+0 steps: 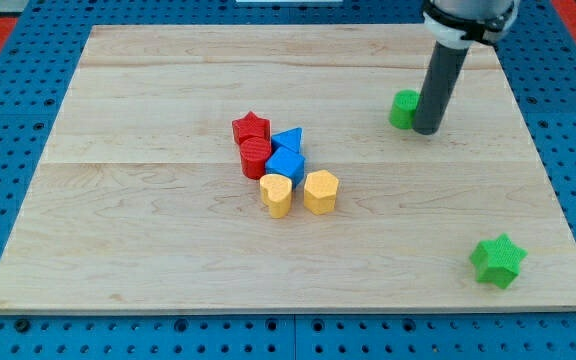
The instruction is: Push green circle above to the yellow hexagon
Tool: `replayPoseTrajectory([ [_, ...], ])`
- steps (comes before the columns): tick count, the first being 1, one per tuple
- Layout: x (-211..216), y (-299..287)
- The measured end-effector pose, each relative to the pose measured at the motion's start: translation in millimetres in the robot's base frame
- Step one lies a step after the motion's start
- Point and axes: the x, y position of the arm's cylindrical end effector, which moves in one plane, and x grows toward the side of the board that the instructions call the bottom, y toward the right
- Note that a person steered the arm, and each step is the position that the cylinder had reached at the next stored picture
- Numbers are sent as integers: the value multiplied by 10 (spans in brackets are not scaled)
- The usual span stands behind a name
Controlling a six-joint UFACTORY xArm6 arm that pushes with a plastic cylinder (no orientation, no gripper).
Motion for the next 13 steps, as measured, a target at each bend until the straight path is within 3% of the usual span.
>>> replayPoseTrajectory([
  [3, -605, 285],
  [4, -689, 135],
  [7, -37, -678],
  [11, -579, -1127],
  [12, -483, -1395],
  [13, -422, -1254],
])
